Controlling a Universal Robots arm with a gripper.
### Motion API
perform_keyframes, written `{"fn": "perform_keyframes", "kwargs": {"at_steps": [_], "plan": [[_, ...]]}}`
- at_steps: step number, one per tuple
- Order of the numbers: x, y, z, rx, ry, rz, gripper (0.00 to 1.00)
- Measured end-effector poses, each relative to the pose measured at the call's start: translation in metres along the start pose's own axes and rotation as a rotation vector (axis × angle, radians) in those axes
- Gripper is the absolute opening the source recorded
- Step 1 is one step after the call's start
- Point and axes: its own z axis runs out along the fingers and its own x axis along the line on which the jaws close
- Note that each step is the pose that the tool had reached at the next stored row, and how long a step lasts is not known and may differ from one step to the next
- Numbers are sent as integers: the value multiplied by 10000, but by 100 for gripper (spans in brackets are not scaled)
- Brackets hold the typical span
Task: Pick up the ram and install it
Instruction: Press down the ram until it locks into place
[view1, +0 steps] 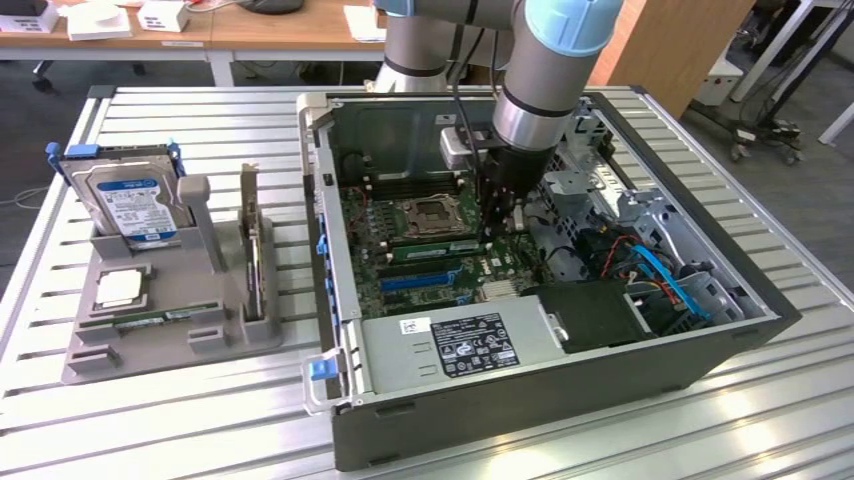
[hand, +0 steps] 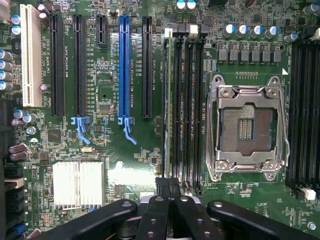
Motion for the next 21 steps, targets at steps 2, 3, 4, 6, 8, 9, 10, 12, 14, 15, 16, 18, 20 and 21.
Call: {"fn": "perform_keyframes", "kwargs": {"at_steps": [2, 3, 4, 6, 8, 9, 10, 12, 14, 15, 16, 18, 20, 21], "plan": [[0, 0, -22, 0, 1, 1, 9], [-1, 0, -35, 0, 3, 1, 9], [-1, 0, -48, 0, 3, 1, 9], [-2, 0, -74, 0, 4, 1, 9], [-3, 0, -106, 0, 3, 0, 9], [-3, 0, -127, -1, 6, 1, 9], [-3, 0, -149, -1, 11, 1, 9], [-5, 0, -197, -1, 13, 0, 9], [-7, 1, -249, 0, 14, 1, 9], [-7, 1, -273, 0, 16, 0, 9], [-8, 1, -295, 0, 17, 1, 9], [-9, 1, -336, 0, 21, 0, 9], [-10, 1, -369, -1, 26, 0, 9], [-10, 1, -382, 0, 26, 0, 9]]}}
